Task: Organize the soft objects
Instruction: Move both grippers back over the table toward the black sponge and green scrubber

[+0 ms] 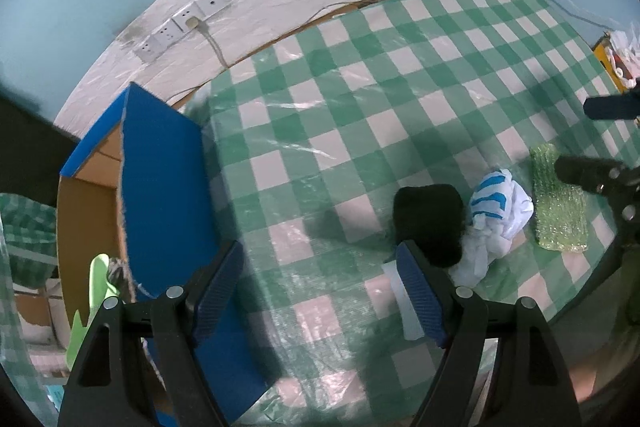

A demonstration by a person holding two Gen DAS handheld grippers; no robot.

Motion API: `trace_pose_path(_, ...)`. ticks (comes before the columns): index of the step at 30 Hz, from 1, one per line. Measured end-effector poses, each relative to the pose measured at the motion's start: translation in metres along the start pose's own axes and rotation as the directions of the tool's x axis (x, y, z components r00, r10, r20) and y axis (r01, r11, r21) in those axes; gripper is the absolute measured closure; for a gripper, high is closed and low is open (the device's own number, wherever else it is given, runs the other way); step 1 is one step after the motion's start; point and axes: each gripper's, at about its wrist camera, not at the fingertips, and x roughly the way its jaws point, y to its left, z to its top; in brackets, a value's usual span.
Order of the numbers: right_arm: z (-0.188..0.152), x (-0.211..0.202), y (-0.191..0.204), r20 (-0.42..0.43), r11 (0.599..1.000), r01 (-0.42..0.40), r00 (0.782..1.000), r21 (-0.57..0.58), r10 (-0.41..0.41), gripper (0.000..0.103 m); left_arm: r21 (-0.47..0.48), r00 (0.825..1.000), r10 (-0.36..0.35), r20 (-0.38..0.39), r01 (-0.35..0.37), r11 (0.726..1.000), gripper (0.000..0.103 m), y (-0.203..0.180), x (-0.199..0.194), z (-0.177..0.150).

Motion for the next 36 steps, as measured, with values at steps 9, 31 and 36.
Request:
trace_pose_path(9,-0.023,0.036,-0.010,-0.105,1.000,0.006,0.994,0.028,-0.003,0.028,0.003,0.999,-0.024,-0.031,0.024,1.000,0.023,-0.013,0.018,0.007)
trace_pose_path(31,-0.030,0.084,-0.021,-0.199,0.999,0.043,0.979,0.015,-0.039,0.025,0.001,0.997,-0.051,-0.057,0.051,0.999,0.021,-0.020,0.029,0.013)
trace_pose_path(36,-0.032,0.082,-0.018,-0.209,0.999,0.046,0.977,0.014,-0.042,0.024,-0.001,0.996,-0.063,-0.059,0.063,0.998,0.020,-0.024,0.033,0.017)
